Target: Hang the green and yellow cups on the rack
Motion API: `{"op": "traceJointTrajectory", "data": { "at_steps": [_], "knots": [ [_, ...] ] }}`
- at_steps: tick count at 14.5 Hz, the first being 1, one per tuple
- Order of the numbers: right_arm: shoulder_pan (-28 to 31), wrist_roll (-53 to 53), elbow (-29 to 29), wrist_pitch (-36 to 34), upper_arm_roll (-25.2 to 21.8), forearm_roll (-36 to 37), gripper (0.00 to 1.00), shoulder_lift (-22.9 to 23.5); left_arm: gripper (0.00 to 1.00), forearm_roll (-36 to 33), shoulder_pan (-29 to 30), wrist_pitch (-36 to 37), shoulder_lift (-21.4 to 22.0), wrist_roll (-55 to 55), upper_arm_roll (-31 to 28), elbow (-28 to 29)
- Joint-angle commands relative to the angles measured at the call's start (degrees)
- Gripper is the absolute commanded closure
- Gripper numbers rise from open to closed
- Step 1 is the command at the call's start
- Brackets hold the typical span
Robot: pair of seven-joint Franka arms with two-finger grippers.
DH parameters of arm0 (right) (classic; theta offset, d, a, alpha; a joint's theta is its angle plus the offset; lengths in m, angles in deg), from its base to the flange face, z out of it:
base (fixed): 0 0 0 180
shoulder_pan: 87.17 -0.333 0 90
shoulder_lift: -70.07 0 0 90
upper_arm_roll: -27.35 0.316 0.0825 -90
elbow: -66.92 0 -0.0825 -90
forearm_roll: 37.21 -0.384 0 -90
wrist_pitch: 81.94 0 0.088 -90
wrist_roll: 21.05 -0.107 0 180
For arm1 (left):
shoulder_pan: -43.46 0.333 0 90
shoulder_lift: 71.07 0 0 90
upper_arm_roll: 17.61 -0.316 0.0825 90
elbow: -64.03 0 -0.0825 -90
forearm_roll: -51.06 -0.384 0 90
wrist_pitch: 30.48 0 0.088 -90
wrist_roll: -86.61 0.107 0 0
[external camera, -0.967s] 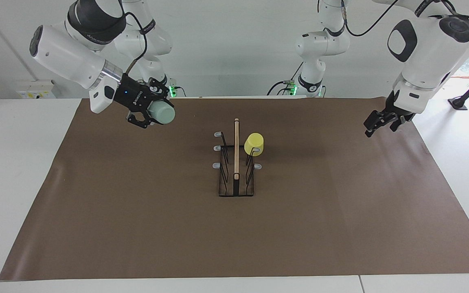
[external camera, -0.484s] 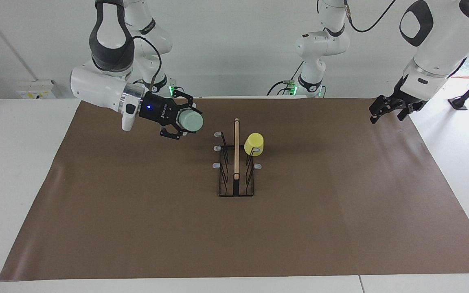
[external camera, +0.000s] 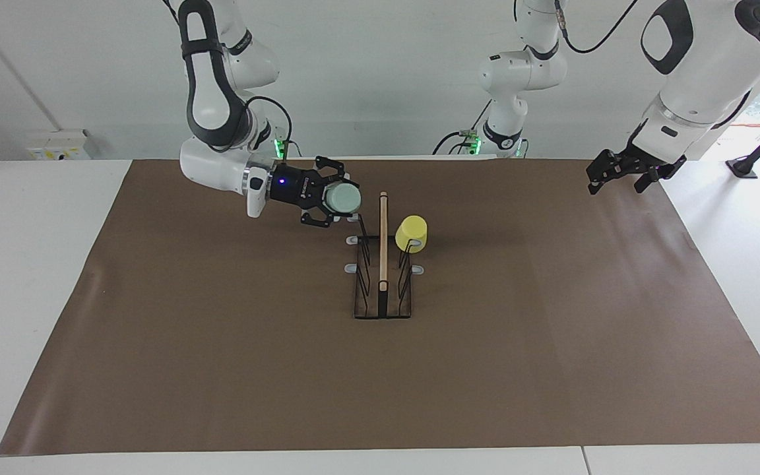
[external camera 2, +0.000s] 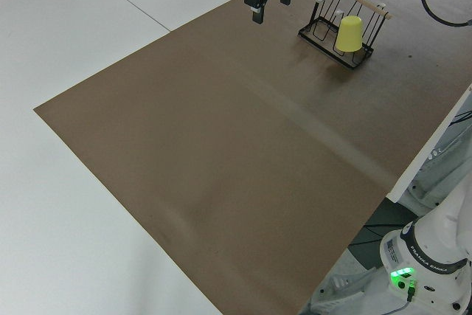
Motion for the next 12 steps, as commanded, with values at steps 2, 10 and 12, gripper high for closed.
{"op": "traceJointTrajectory", "data": {
  "at_steps": [2,10,12],
  "knots": [
    [-2.16,10.37,3.65,0.58,-0.06,-7.31,1.0,-0.54,0.0,0.58,-0.13,-0.02,0.69,-0.83,-0.19,1.38],
    [-4.25,18.22,4.71,1.46,-0.06,-11.35,1.0,2.54,0.0,0.49,0.22,-3.98,1.3,-1.19,-0.27,3.14],
    [-4.7,18.48,5.15,2.08,-0.06,-11.71,1.0,2.54,0.0,0.31,0.31,-4.07,1.3,-1.1,-0.36,3.15]
  ]
}}
